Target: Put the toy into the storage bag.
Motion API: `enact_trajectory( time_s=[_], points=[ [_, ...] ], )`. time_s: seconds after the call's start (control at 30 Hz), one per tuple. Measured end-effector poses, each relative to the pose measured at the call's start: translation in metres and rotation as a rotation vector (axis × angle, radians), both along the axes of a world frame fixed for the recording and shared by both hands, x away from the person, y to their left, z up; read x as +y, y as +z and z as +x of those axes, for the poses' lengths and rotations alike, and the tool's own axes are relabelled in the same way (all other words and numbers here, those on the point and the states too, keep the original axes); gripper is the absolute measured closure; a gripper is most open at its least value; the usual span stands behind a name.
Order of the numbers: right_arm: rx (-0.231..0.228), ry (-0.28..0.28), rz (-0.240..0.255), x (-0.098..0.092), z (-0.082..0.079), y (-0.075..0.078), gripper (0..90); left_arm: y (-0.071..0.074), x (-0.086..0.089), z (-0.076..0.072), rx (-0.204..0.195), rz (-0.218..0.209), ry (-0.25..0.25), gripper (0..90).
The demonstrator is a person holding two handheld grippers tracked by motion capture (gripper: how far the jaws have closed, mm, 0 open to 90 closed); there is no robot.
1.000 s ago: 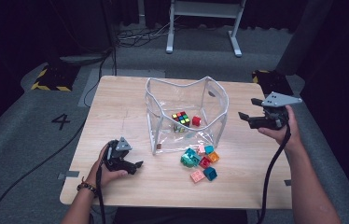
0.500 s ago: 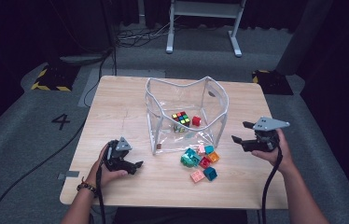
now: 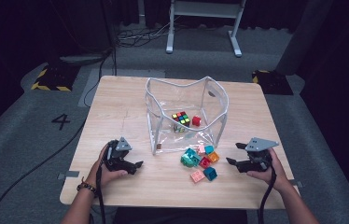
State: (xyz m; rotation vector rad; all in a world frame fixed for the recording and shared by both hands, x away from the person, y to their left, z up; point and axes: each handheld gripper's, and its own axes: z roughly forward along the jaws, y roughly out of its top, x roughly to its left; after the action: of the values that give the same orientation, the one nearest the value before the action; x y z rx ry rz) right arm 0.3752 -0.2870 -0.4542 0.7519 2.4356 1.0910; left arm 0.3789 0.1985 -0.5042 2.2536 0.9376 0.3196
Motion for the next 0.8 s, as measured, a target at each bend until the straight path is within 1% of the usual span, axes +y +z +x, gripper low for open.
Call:
enact_trajectory(
  time_s=[0.03,0.1,0.17,0.27,0.3,0.33,0.37,0.4,0.43,0.47,0.5,0.53,0.6,0.7,0.73,0.77,0.8],
  points=[
    [0.012,0.009,0.008,0.002,-0.006,-0.006,27.4,0.000,0.000,0.000,0.001,0.000,0.000,6.9],
    [0.022,0.022,0.012,0.003,-0.010,-0.010,27.5,0.000,0.000,0.000,0.000,0.000,0.000,6.9],
    [0.043,0.032,0.031,0.006,-0.014,-0.014,27.9,0.000,0.000,0.000,0.001,0.000,0.001,6.9],
    [0.059,0.068,0.025,0.011,-0.022,-0.022,28.0,0.000,0.000,0.000,0.001,0.000,0.000,6.9],
    [0.075,0.077,0.028,0.013,-0.024,-0.024,28.2,0.000,0.000,0.000,0.000,0.000,0.000,6.9],
    [0.073,0.087,0.038,0.015,-0.026,-0.027,28.4,0.000,0.000,0.000,0.000,0.000,0.000,6.9],
    [0.073,0.087,0.038,0.015,-0.026,-0.027,28.4,0.000,0.000,0.000,0.000,0.000,0.000,6.9],
    [0.090,0.091,0.045,0.017,-0.029,-0.029,28.5,0.000,0.000,0.000,-0.001,-0.001,-0.001,6.9],
    [0.099,0.102,0.042,0.020,-0.031,-0.031,28.5,0.000,0.000,0.000,0.001,0.000,0.001,6.9],
    [0.093,0.122,0.044,0.025,-0.033,-0.032,29.2,0.000,0.000,0.000,0.001,0.000,0.000,6.9],
    [0.103,0.126,0.050,0.027,-0.034,-0.033,29.2,0.000,0.000,0.000,0.000,0.000,0.001,6.9],
    [0.100,0.133,0.051,0.029,-0.035,-0.033,29.2,0.000,0.000,0.000,0.000,0.000,0.000,6.9],
    [0.114,0.145,0.058,0.034,-0.037,-0.036,29.5,0.000,0.000,0.000,0.000,0.000,0.000,6.9],
    [0.123,0.164,0.029,0.042,-0.039,-0.041,30.8,0.000,0.000,0.000,0.000,0.000,0.000,6.9],
    [0.127,0.167,0.028,0.045,-0.039,-0.043,31.2,0.000,0.000,0.000,0.001,0.000,0.000,6.9],
    [0.123,0.175,0.021,0.047,-0.039,-0.044,31.7,0.000,0.000,0.000,0.000,0.001,0.000,6.9],
    [0.114,0.170,0.015,0.050,-0.040,-0.046,32.6,0.000,0.000,0.000,0.001,0.000,0.000,6.9]
  ],
)
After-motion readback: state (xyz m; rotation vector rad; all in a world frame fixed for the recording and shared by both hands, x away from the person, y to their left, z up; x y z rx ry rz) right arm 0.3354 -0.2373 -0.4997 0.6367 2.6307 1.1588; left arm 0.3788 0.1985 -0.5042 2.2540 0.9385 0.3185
